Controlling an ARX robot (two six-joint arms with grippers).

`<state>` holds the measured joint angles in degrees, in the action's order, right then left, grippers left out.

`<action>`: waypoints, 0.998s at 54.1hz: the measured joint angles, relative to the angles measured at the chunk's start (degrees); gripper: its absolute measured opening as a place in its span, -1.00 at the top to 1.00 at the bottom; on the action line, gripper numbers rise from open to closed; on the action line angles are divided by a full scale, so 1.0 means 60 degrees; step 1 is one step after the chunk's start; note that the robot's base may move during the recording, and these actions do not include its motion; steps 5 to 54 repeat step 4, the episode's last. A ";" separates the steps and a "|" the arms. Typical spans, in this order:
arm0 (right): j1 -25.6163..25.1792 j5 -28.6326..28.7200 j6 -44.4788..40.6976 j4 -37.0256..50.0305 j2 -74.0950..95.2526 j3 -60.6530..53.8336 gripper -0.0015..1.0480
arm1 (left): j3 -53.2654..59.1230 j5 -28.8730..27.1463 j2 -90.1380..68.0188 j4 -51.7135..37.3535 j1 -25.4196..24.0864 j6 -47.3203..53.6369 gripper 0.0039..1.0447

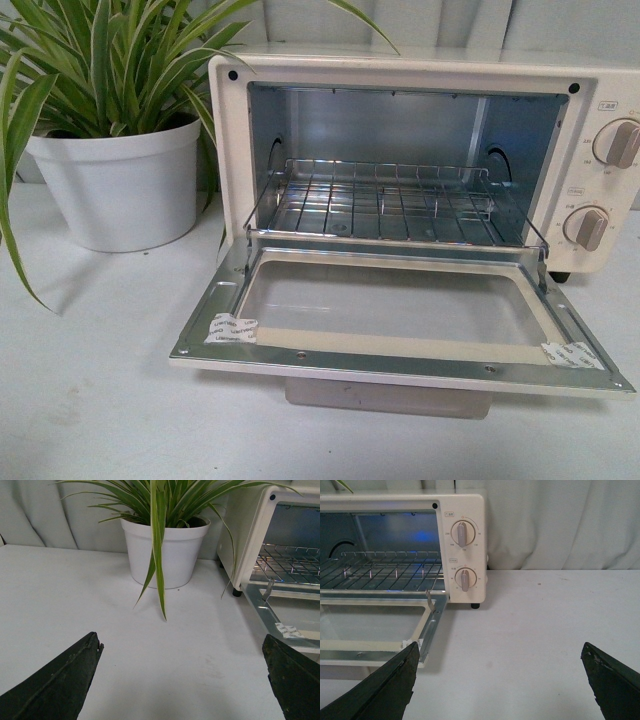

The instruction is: Open oven

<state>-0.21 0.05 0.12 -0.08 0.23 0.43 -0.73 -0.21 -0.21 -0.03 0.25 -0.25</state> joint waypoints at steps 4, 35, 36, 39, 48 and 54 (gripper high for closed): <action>0.0000 0.0000 0.0000 0.0000 0.0000 0.0000 -0.82 | 0.0000 0.0000 0.0000 0.0000 0.0000 0.0000 -0.88; 0.0000 0.0000 0.0000 0.0000 0.0000 0.0000 -0.82 | 0.0000 0.0000 0.0000 0.0000 0.0000 0.0000 -0.88; 0.0000 0.0000 0.0000 0.0000 0.0000 0.0000 -0.82 | 0.0000 0.0000 0.0000 0.0000 0.0000 0.0000 -0.88; 0.0000 0.0000 0.0000 0.0000 0.0000 0.0000 -0.82 | 0.0000 0.0000 0.0000 0.0000 0.0000 0.0000 -0.88; 0.0000 0.0000 0.0000 0.0000 0.0000 0.0000 -0.82 | 0.0000 0.0000 0.0000 0.0000 0.0000 0.0000 -0.88; 0.0000 0.0000 0.0000 0.0000 0.0000 0.0000 -0.82 | 0.0000 0.0000 0.0000 0.0000 0.0000 0.0000 -0.88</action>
